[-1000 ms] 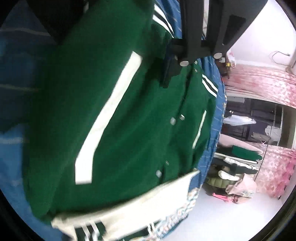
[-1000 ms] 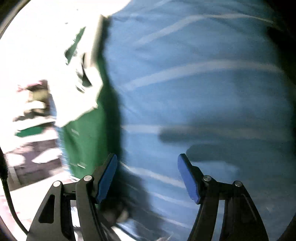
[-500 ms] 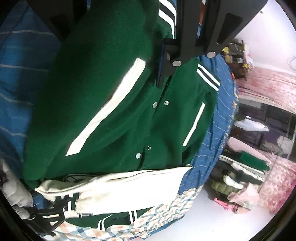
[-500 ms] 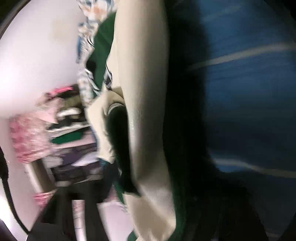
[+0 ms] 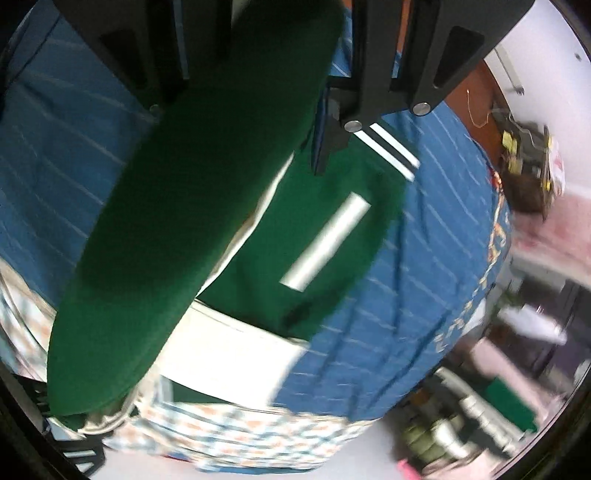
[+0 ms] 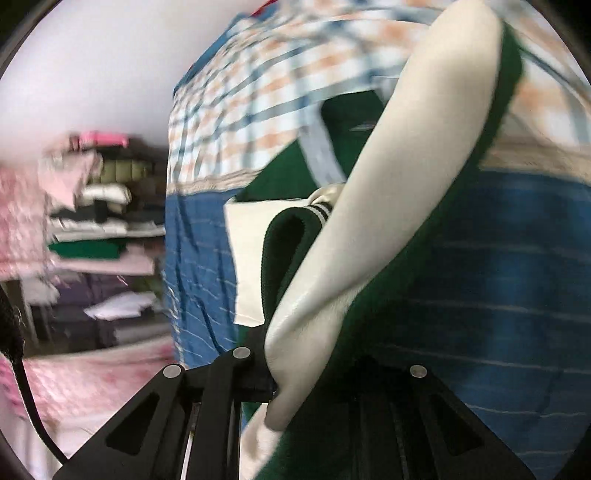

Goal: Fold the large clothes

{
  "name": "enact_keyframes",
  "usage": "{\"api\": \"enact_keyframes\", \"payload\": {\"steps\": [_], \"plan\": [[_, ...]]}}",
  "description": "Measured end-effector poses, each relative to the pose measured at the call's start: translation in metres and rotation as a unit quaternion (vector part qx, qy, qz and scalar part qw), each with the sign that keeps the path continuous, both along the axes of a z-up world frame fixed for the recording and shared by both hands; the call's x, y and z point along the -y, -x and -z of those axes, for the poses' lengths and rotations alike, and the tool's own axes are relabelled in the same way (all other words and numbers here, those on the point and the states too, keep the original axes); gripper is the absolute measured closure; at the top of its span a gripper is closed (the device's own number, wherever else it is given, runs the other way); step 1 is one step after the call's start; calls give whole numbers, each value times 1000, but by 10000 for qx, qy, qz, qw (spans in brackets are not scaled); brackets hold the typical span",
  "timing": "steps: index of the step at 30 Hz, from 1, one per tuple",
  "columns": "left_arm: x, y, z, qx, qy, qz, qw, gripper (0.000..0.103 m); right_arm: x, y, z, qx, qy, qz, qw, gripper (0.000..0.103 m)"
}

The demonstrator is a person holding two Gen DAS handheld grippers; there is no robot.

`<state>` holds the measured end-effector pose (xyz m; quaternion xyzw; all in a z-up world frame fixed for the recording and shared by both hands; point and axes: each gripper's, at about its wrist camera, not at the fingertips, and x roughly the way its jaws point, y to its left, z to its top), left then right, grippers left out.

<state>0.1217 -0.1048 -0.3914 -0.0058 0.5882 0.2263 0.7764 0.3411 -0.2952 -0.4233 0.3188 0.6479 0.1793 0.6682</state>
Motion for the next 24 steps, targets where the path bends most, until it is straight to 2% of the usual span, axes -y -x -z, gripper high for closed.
{"api": "enact_keyframes", "payload": {"steps": [4, 6, 7, 11, 13, 14, 16, 17, 18, 19, 20, 21, 24], "plan": [[-68, -12, 28, -84, 303, -379, 9988, 81, -74, -28, -12, -45, 479, -426, 9979, 87], [-96, -17, 48, -147, 528, -567, 9969, 81, -130, -48, 7, -163, 735, -637, 9951, 87], [-110, -18, 60, -208, 637, -636, 9957, 80, -171, -60, 25, -234, 860, -694, 9936, 87], [-148, -14, 94, -323, 1104, -864, 9896, 78, -260, -78, 65, -512, 1387, -982, 9841, 87], [-165, -8, 99, -259, 1583, -1057, 9814, 77, -283, -82, 89, -627, 1715, -1135, 9766, 86], [-173, -3, 99, -206, 1772, -1191, 9767, 73, -295, -85, 98, -683, 1803, -1180, 9741, 84], [-191, 10, 94, 12, 2265, -1511, 9622, 67, -317, -89, 112, -780, 1868, -1306, 9705, 70], [-197, 14, 92, 64, 2392, -1627, 9572, 58, -322, -91, 114, -826, 1891, -1378, 9687, 68], [-206, 22, 88, 180, 2593, -1841, 9479, 53, -327, -94, 112, -863, 1862, -1409, 9685, 63], [-210, 27, 84, 244, 2625, -1958, 9445, 37, -330, -94, 112, -881, 1768, -1421, 9699, 53], [-215, 34, 79, 304, 2565, -2082, 9433, 30, -329, -95, 109, -902, 1424, -1460, 9748, 49], [-222, 43, 72, 398, 2381, -2204, 9451, 30, -345, -100, 113, -899, 1200, -1493, 9774, 47], [-237, 62, 62, 411, 1916, -2484, 9486, 29, -342, -100, 91, -825, -61, -1621, 9833, 47]]}}
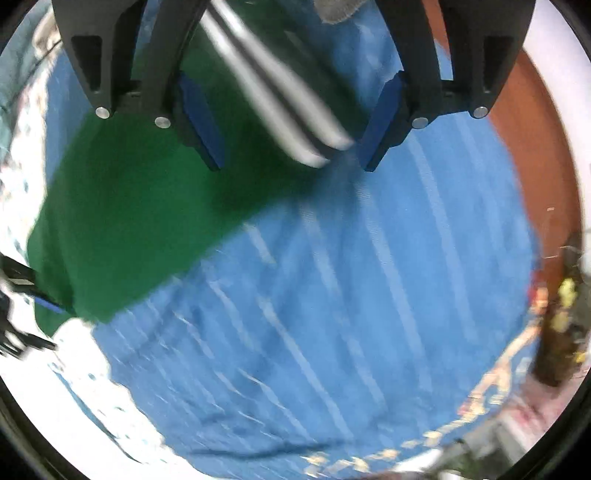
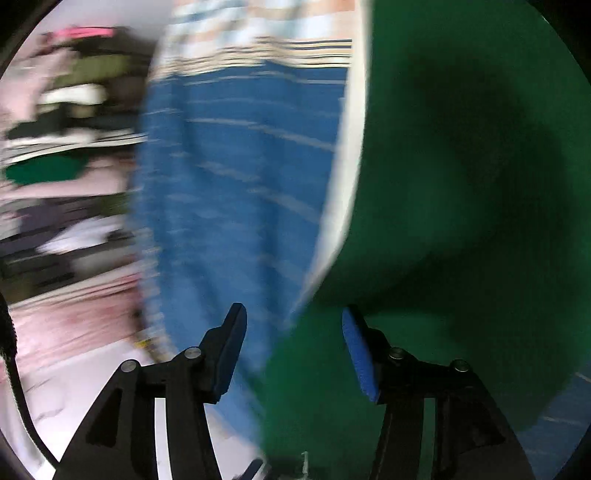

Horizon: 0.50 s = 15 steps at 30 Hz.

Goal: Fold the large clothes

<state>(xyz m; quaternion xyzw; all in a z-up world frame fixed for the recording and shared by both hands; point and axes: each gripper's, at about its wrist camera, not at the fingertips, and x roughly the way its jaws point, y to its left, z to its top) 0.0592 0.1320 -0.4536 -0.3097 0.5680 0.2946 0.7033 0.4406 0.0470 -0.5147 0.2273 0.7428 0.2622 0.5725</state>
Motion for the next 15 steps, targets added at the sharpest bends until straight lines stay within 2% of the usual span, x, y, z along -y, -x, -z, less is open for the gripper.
{"api": "enact_keyframes", "payload": {"steps": [2, 4, 7, 9, 12, 14, 15], "plan": [[-6, 10, 0, -132, -109, -107, 9998, 29, 16, 2, -19, 194, -341, 36, 9992, 47], [-1, 17, -4, -195, -176, -126, 9996, 29, 46, 6, -31, 405, -293, 219, 9985, 45], [11, 20, -7, -80, -203, -63, 9997, 28, 102, 15, -35, 778, 50, 582, 9953, 42], [22, 7, 11, -217, -158, 129, 9996, 27, 155, 24, -29, 957, 539, 850, 9903, 41], [34, -10, 64, -726, -353, 303, 9963, 23, 222, 30, 3, 885, 973, 1179, 9843, 41], [31, -15, 84, -822, -382, 314, 9954, 9, 259, 27, 33, 862, 910, 1502, 9807, 41], [26, -14, 89, -770, -282, 168, 9965, 6, 272, 21, 50, 848, 753, 1651, 9797, 41]]}}
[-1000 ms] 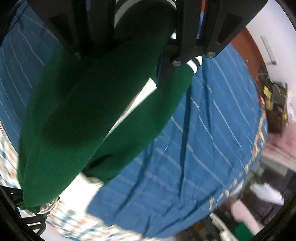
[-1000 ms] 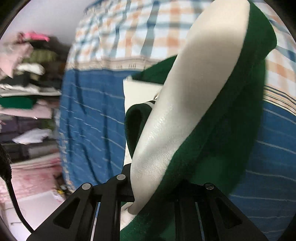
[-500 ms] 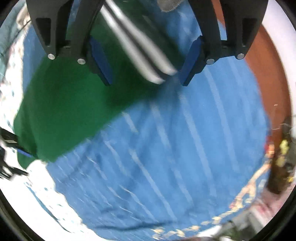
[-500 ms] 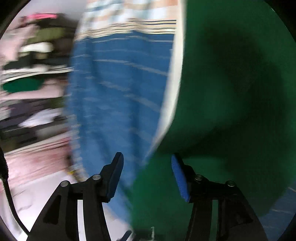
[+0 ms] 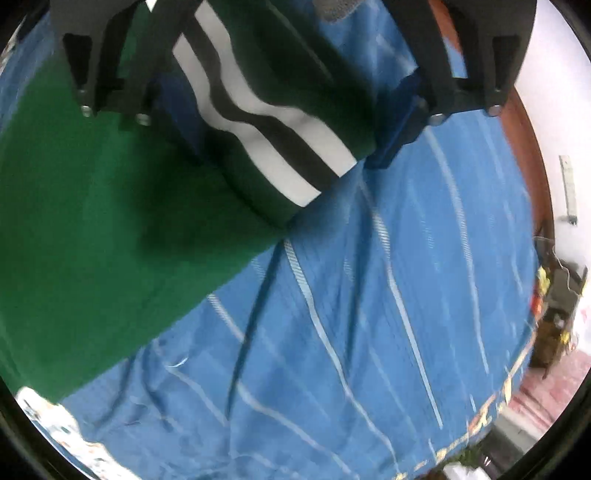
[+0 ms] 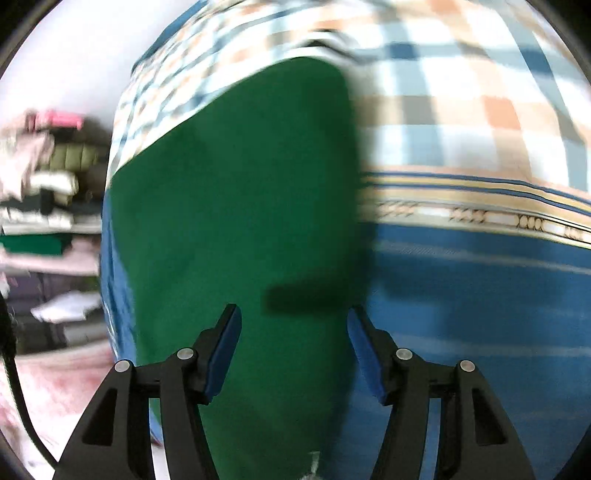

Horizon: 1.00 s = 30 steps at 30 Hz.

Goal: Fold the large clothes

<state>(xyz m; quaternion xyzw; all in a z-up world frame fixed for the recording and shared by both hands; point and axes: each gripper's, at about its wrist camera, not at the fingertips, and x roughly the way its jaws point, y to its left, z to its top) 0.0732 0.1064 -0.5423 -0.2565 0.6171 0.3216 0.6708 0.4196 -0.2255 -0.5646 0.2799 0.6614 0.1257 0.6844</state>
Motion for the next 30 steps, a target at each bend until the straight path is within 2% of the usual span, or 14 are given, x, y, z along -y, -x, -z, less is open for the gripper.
{"api": "enact_keyframes", "payload": {"steps": [2, 3, 5, 8, 10, 12, 15, 18, 21, 23, 25, 27, 28, 30], "plan": [[-7, 0, 3, 70, 135, -120, 9998, 4, 11, -15, 30, 57, -596, 137, 9981, 41], [-10, -1, 4, 71, 183, -139, 9997, 3, 11, -22, 44, 37, -874, 196, 9960, 35], [-11, -4, 5, 65, 141, -37, 9999, 2, 5, -36, 65, 45, -1414, 262, 9896, 30], [-13, -9, 5, 29, 11, 197, 9998, 2, -15, -49, 73, 296, -1542, 191, 9874, 32], [-14, -14, 4, -9, -52, 363, 9993, 2, -24, -50, 72, 278, -1553, 131, 9874, 76], [-16, -19, 2, -63, -108, 537, 9985, 2, -23, -39, 56, 389, -1425, 401, 9882, 87], [-21, -29, -4, -119, -87, 732, 9972, 2, -12, -15, 29, 455, -1384, 864, 9855, 91], [-27, -39, -18, -48, -96, 934, 9956, 2, 41, 33, -8, 302, -1571, 1686, 9726, 91], [-36, -45, -42, 235, 5, 1058, 9941, 2, 80, 108, -42, 288, -1511, 2322, 9604, 91], [-41, -45, -59, 476, 182, 1159, 9919, 2, 125, 175, -61, 163, -1344, 2919, 9468, 91], [-43, -40, -76, 559, 169, 1289, 9899, 2, 163, 238, -76, 76, -960, 3284, 9396, 91], [-52, -33, -88, 620, 204, 1413, 9878, 2, 189, 288, -80, -156, -777, 3645, 9278, 91], [-55, -26, -89, 611, 186, 1438, 9875, 2, 204, 325, -79, -360, -531, 3841, 9210, 91], [-58, -14, -89, 572, 155, 1502, 9869, 2, 217, 370, -73, -608, -319, 4048, 9118, 90]]}}
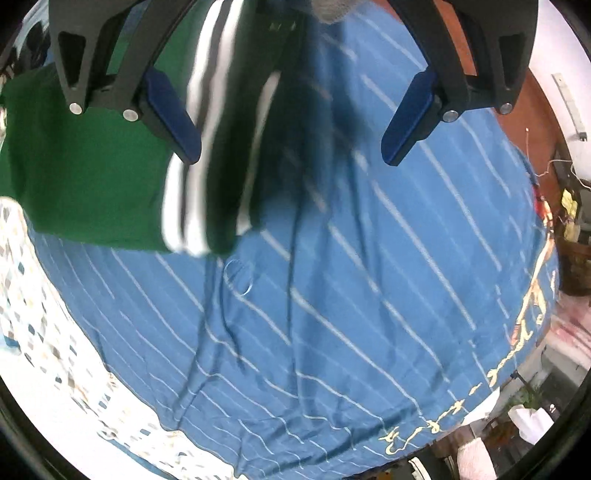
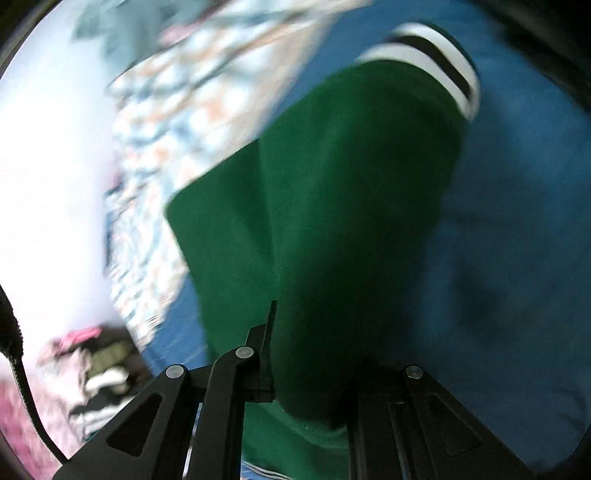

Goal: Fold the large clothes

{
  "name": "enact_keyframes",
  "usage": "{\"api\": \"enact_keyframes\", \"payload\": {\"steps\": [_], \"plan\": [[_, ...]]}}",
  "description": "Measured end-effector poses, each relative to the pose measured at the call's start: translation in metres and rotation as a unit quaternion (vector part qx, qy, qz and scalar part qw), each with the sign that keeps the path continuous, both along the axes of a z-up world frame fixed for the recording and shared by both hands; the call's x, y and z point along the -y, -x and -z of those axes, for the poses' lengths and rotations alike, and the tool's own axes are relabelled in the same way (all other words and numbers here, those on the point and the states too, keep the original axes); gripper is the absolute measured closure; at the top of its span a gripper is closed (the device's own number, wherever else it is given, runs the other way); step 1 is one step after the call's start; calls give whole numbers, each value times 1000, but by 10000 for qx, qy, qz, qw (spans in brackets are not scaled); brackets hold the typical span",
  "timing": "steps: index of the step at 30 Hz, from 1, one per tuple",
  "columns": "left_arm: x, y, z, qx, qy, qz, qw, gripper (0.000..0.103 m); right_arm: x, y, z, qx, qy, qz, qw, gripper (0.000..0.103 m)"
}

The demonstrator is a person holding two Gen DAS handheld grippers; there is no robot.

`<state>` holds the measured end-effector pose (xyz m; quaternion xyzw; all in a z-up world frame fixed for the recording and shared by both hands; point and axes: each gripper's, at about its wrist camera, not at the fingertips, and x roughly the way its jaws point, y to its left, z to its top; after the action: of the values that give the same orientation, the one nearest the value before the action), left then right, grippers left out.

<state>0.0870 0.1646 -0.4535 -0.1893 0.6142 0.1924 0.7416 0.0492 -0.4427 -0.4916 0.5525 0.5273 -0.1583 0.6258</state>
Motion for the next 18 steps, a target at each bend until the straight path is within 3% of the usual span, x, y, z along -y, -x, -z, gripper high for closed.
{"api": "enact_keyframes", "payload": {"steps": [3, 7, 10, 12, 15, 18], "plan": [[13, 16, 11, -145, 144, -173, 9996, 3, 13, 53, 20, -509, 254, -56, 9984, 86], [29, 20, 23, -114, 565, -272, 9980, 3, 28, 79, 48, -844, 217, -258, 9959, 63], [49, -1, 24, 78, 571, -159, 9982, 3, 26, 76, 38, -980, 171, -553, 9935, 54], [63, -22, 28, 227, 547, -97, 9982, 4, 40, 79, 22, -1157, 521, -987, 9870, 53], [84, -56, 40, 230, 379, 62, 9990, 5, 26, 69, -11, -1306, 1222, -1866, 9660, 52], [93, -73, 35, 300, -16, 195, 9994, 5, 0, 40, -33, -1100, 1643, -2786, 9398, 52]]}}
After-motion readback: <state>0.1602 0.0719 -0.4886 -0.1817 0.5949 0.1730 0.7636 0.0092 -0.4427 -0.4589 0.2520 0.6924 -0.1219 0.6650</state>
